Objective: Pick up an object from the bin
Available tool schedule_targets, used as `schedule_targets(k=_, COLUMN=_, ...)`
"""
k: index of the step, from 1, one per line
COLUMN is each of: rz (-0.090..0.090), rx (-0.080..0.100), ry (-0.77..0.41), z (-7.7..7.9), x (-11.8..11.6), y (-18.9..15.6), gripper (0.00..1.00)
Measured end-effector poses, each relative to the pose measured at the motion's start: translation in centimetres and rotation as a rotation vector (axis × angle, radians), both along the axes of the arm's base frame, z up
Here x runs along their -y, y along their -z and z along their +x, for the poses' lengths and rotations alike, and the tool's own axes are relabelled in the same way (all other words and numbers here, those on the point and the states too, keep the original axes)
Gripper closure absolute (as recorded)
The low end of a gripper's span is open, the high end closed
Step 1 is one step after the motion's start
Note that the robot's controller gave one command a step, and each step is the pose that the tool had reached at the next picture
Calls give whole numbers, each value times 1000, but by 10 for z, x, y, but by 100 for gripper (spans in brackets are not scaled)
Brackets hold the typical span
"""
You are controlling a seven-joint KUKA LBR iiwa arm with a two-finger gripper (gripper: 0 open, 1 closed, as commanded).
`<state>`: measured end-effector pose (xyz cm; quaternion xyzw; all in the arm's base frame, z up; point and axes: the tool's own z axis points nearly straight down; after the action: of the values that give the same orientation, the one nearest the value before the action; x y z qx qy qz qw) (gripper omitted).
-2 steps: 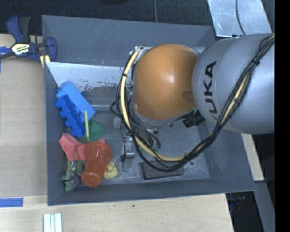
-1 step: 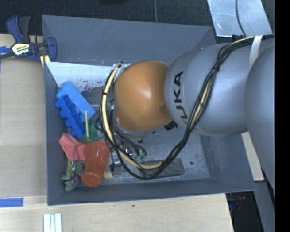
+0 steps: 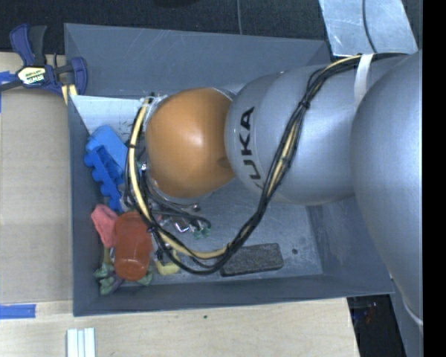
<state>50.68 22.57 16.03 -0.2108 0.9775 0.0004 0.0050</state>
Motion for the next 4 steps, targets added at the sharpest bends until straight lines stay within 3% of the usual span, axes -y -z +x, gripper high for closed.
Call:
schedule_targets(k=1, rz=-11, rx=-13, ry=-122, z=-11, x=-15, y=17, gripper=0)
schedule_targets(k=2, rz=-4, rx=3, ry=-458, z=2, x=-11, y=83, gripper=0)
schedule_targets(k=3, rz=3, rx=26, ry=-515, z=-9, x=6, y=82, gripper=100)
schedule_targets(k=4, rz=3, rx=26, ry=-515, z=-9, x=6, y=82, gripper=100)
